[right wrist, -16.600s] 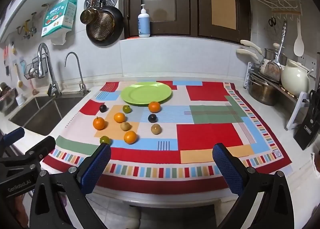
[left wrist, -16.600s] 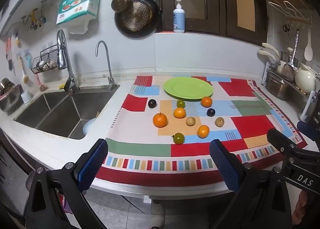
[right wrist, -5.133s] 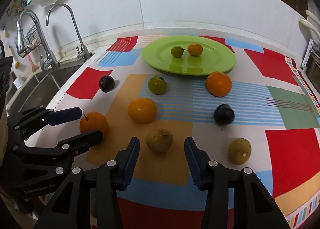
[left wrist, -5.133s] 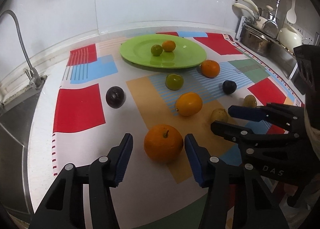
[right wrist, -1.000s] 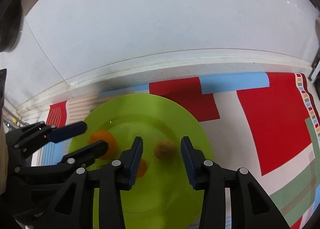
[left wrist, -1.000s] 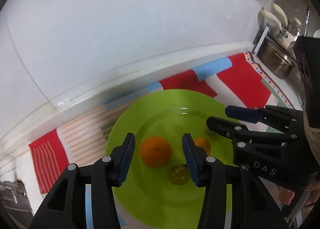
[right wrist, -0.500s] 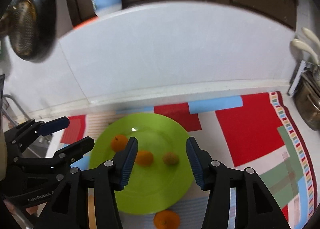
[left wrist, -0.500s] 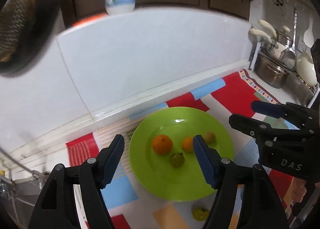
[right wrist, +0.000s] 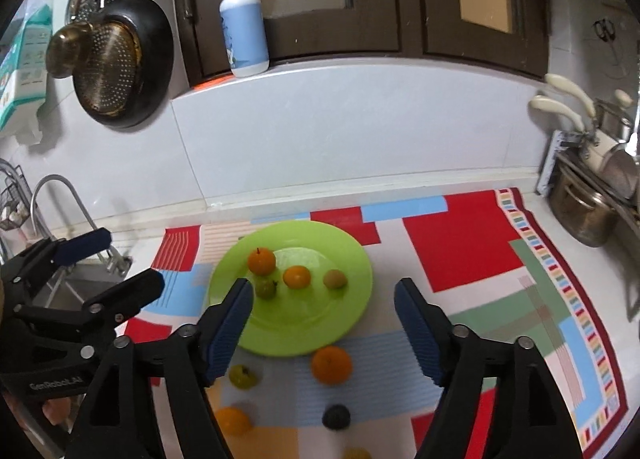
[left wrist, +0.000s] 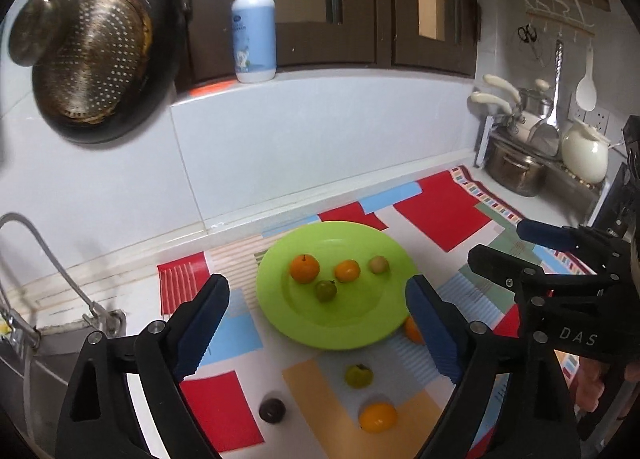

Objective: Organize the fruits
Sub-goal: 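Withdraw both open tools from the plate toward the next fruits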

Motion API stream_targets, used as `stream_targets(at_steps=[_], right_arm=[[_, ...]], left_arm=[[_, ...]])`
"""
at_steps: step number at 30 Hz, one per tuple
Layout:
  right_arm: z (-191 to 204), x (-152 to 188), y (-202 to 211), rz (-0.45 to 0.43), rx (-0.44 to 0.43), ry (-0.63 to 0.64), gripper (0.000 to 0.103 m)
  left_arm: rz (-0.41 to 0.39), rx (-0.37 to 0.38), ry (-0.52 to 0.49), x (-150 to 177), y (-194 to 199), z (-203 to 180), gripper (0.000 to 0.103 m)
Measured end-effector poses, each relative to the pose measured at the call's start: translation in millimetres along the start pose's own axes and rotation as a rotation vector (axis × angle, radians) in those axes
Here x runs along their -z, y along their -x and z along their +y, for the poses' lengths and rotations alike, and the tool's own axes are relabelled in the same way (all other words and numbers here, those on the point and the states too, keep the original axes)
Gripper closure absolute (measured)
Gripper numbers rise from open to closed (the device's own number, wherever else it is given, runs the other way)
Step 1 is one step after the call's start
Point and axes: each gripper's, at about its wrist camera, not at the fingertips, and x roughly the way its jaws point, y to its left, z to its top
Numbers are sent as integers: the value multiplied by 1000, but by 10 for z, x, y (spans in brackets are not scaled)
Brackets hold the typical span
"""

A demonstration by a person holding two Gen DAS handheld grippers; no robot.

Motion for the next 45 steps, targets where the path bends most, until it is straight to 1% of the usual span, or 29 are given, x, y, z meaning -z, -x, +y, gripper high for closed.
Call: stream_targets(at_steps=[3, 7, 14, 17, 21, 27, 30, 37, 41, 45], right_arm=[[-14, 88, 138, -12, 4, -8, 25], [-57, 217, 238, -13, 9, -31, 25], [-102, 461, 311, 16, 32, -59, 25], [-116, 579, 323, 31, 40, -68, 25], [-168, 746, 299, 67, 38, -96, 25], [-211, 955, 193, 128, 36, -132, 25], [-208, 1049, 136, 158, 40, -137, 25], [-224, 1239, -6, 225, 56, -146, 25], [-255, 1324, -79, 249, 68, -154, 25], [-302, 1388, -136, 266, 83, -166, 26]], left_arm=[[-11, -1, 4, 101, 98, -49, 9], [-4, -9, -5, 234, 190, -108, 9], [5, -10, -19, 463, 273, -179, 9], [-6, -21, -32, 583, 303, -211, 9], [1, -43, -55, 758, 268, -267, 9], [73, -6, -49, 961, 134, -284, 9], [110, -3, -61, 1037, 44, -294, 9], [200, 34, -88, 1165, -207, -329, 10], [236, 53, -101, 1207, -337, -355, 10], [252, 68, -117, 1224, -435, -395, 11]])
